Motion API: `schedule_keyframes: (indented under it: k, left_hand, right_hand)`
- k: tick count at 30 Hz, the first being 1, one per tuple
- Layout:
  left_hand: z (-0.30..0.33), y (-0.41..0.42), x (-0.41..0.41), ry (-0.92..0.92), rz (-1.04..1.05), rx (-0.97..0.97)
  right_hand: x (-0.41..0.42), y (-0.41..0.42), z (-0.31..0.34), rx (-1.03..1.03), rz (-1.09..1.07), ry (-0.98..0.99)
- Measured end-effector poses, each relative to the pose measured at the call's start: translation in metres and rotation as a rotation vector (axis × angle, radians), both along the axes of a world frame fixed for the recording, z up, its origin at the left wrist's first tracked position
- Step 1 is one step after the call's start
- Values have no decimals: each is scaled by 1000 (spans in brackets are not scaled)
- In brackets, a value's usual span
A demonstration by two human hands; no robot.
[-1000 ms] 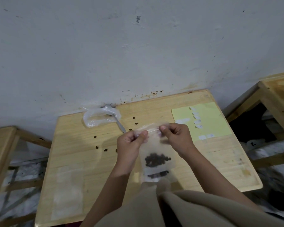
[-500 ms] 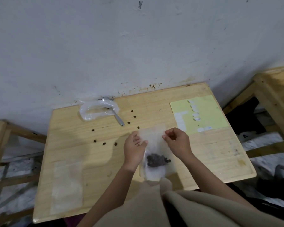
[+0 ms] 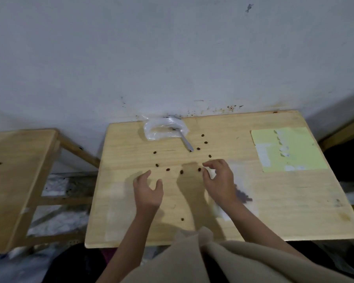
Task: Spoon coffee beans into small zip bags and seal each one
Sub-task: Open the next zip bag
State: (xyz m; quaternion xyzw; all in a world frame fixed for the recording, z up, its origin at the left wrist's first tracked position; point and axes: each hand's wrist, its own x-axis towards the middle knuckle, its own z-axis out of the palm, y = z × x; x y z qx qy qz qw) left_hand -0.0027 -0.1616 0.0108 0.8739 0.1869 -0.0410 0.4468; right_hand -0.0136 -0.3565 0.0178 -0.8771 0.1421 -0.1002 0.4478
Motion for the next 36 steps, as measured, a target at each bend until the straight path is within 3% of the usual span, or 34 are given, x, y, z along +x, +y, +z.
schedule_keyframes:
  k: [6,10,13,20,25,29,32,36]
  left_hand:
    - [-10,95,-19,97,145,151]
    - [-14,125,-21,293,111,147]
    - [-19,135,-20,313,52,188]
    - [-30,141,-17,208,-30,139]
    - [-25,134,-12,99,54,-58]
    - [-15,127,-7,-69,-39,-128]
    - [-7,120,-4,-112,-82,-176]
    - [4,107,6,-143,-79,-203]
  right_hand:
    - [9,105,-15,139,235,244]
    - [14,157,-26,151,285,455]
    - [12,181,-34,155,284,552]
    - [11,203,-39,267,174,620]
    - [12,189,-44,372,70,584]
    - [16,167,-40,435,-24,528]
    - [23,143,-25,274,146,441]
    - [30,115,7,343,401,404]
